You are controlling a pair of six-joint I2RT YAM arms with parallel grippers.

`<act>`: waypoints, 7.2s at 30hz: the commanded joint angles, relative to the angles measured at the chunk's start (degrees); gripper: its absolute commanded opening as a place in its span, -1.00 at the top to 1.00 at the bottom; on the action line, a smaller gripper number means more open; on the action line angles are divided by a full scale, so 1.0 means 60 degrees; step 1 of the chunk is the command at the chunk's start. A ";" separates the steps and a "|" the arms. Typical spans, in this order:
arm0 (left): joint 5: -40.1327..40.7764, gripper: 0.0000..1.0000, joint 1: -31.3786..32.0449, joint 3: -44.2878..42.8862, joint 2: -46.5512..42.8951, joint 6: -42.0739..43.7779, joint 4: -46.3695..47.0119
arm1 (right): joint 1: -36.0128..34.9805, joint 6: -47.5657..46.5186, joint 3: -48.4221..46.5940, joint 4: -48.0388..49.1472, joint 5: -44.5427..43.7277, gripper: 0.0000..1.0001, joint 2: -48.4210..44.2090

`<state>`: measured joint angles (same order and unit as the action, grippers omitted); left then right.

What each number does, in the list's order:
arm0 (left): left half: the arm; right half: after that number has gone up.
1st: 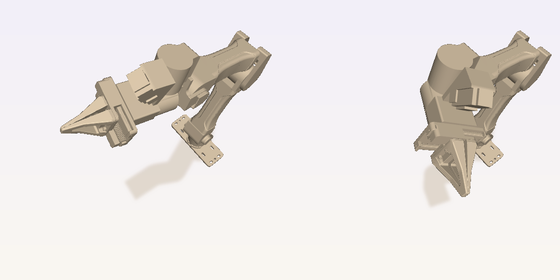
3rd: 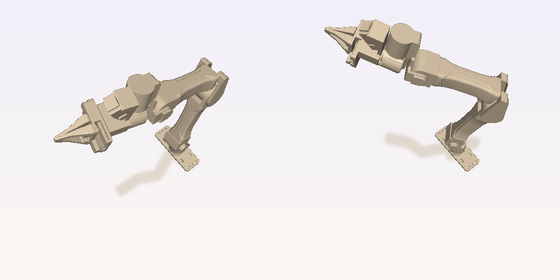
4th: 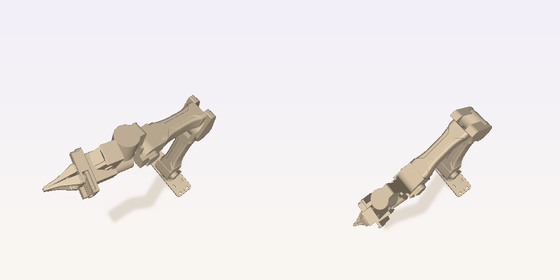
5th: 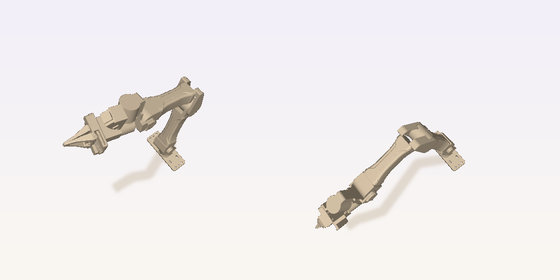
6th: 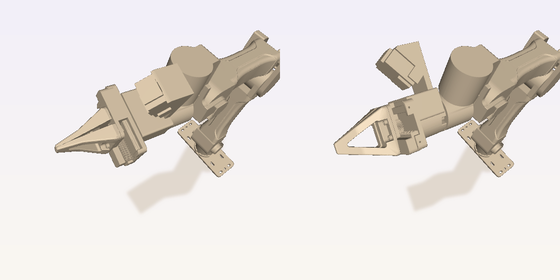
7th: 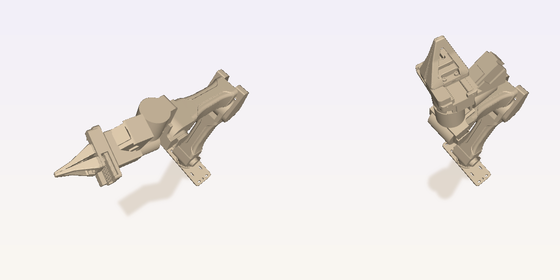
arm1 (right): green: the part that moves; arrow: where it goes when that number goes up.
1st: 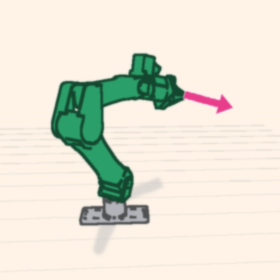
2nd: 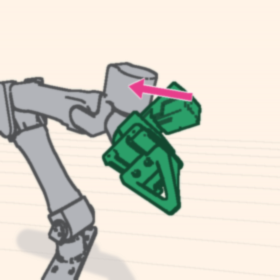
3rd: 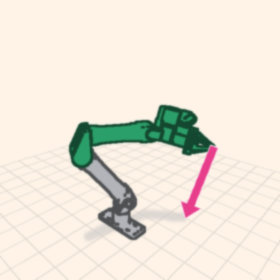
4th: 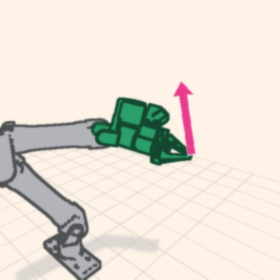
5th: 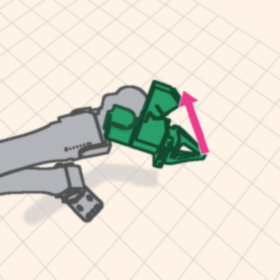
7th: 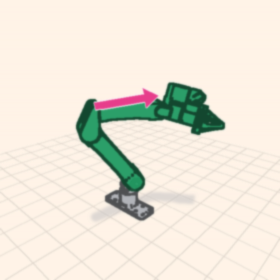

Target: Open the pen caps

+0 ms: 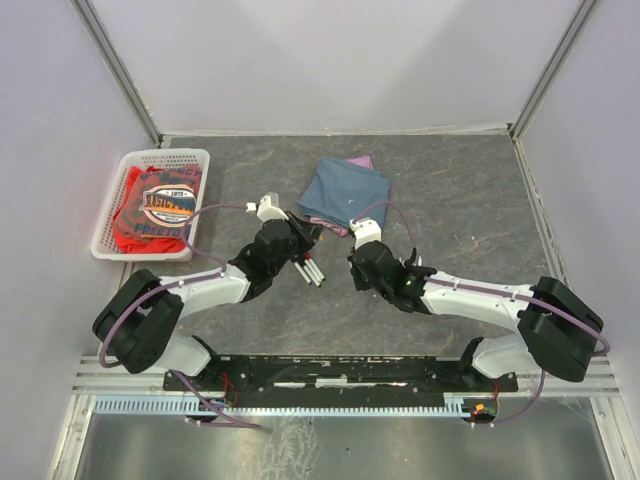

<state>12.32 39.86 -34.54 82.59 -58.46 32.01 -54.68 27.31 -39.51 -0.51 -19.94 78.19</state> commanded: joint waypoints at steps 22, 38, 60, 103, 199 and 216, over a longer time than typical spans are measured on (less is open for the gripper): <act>0.2523 0.80 -0.0110 0.1980 -0.1852 0.2540 -0.2951 | 0.1236 0.1180 -0.0965 -0.1727 -0.1445 0.98 0.1277; 0.2461 0.52 -0.0114 0.2028 -0.1766 0.2527 -0.2970 | 0.1568 0.1534 -0.1106 -0.2262 -0.1671 0.59 0.1811; 0.2607 0.33 -0.0099 0.2090 -0.1715 0.2506 -0.2862 | 0.0916 0.0744 -0.1300 -0.2174 -0.2017 0.16 0.0635; 0.2181 -0.13 -0.0109 0.2660 -0.3241 0.2507 -0.2493 | 0.0164 -0.0654 -0.4837 -0.0960 0.1127 0.16 0.5199; -0.1872 0.26 -0.0823 0.2826 -0.1148 -0.0824 0.1764 | 0.0026 0.0253 -0.2117 0.0734 0.3383 0.98 0.1647; -0.2333 0.94 -0.1087 0.3043 -0.1343 -0.0754 0.2076 | 0.0315 0.0455 -0.1984 0.0971 0.3726 0.78 0.1510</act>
<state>-0.43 34.06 -17.10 75.44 -62.13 41.47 -53.93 29.08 -52.01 1.65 0.51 89.84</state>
